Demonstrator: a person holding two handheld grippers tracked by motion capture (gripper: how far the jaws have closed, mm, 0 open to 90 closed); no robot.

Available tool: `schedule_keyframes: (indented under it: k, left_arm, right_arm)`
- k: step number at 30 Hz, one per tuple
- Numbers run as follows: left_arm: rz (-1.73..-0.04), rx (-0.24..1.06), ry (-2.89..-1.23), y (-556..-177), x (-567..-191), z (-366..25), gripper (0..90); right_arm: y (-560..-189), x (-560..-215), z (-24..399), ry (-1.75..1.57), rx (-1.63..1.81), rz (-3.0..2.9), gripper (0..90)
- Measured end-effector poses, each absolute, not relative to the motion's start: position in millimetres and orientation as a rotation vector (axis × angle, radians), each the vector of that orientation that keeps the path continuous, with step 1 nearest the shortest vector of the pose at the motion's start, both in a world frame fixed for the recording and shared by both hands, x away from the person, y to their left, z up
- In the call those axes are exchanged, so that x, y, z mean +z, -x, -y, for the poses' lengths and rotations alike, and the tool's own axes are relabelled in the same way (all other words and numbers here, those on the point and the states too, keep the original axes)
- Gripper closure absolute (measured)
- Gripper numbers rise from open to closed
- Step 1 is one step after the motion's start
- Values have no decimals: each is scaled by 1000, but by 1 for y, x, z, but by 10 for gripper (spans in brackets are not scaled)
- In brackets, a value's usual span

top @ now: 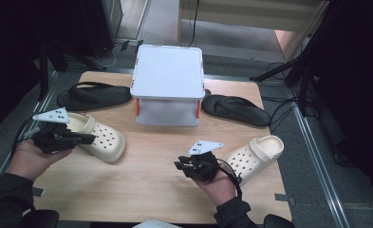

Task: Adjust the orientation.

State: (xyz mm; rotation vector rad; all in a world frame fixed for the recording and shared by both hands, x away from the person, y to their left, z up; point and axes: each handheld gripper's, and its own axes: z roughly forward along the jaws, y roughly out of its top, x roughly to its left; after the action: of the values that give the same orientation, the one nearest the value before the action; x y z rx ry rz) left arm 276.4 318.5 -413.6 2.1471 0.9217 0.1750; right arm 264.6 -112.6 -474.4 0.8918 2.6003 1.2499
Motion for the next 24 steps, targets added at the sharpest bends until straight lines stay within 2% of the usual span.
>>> schedule_keyframes:
  k: [5, 9, 12, 13, 16, 24]
  left_arm:
    - [-992, 223, -2142, -291, -416, -349, 900]
    - [-981, 213, -2142, -298, -424, -368, 899]
    - [-939, 201, -2121, -302, -431, -382, 656]
    - [-919, 188, -2133, -304, -433, -384, 599]
    - [-870, 197, -2191, -307, -443, -382, 503]
    - [-877, 118, -2209, -325, -463, -376, 450]
  right_arm:
    - [-264, -475, 112, -887, 1240, -2601, 728]
    - [-263, -474, 112, -887, 1244, -2599, 705]
    - [-264, -475, 113, -898, 1237, -2598, 693]
    - [-265, -476, 114, -898, 1234, -2597, 693]
    - [-266, -477, 114, -909, 1224, -2601, 690]
    - [-267, -478, 115, -915, 1215, -2602, 686]
